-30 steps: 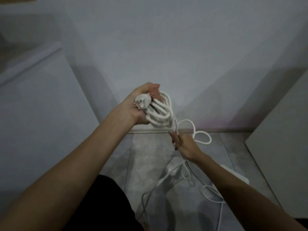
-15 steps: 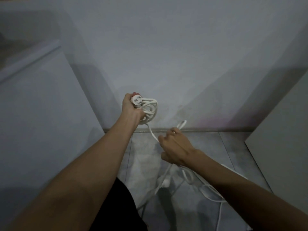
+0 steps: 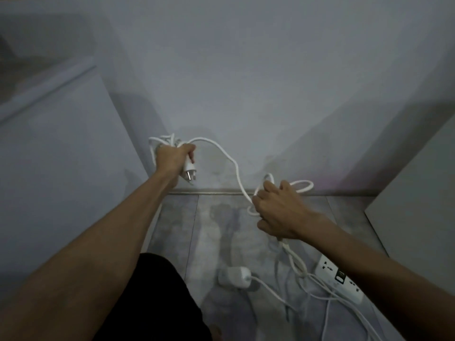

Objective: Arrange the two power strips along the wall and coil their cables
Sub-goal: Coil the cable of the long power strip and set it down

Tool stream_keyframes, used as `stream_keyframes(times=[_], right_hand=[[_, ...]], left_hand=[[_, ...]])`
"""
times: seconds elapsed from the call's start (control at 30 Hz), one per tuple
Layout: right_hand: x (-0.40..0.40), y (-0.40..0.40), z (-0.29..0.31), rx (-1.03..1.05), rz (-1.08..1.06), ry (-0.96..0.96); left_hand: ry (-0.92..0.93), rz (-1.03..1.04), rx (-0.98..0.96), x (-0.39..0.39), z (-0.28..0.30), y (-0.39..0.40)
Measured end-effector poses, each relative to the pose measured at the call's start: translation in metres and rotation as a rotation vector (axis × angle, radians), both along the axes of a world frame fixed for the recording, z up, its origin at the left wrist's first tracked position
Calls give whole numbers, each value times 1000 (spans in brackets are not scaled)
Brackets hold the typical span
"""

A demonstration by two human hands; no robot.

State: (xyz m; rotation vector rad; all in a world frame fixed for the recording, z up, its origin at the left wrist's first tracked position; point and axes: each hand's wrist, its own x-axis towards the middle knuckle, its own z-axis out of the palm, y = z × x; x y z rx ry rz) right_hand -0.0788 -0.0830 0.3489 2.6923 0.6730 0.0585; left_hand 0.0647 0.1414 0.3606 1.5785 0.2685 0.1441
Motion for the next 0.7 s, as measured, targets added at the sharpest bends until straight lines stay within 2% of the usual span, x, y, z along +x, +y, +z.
stream_keyframes(times=[0.1,0.2,0.3,0.4,0.47,0.5,0.57,0.63,0.7], right_hand=[[6,-8,-14,-7,-54,-11],[13,-29,-27,-26,-231,35],[22,-32,-39,-109,-300,69],[25,-13,-52,-125,-213,125],[24,9,-46,-150,-112,40],[23,19,-44,-137,-70,58],[21,36,-36,-117,-41,185],[23,42,-25,-98,-4,177],[21,38,-15,-103,24,137]], left_hand=[[293,-309,-234,-3,13,-7],[576,-609,-434,-5,22,-8],[675,-782,-685,-15,36,-22],[674,-867,-927,-26,54,-49],[643,-831,-1043,-35,64,-70],[601,-756,-1057,-35,66,-78],[477,-528,-1057,-31,64,-86],[371,-265,-1091,-21,55,-82],[290,-116,-1106,-14,43,-73]])
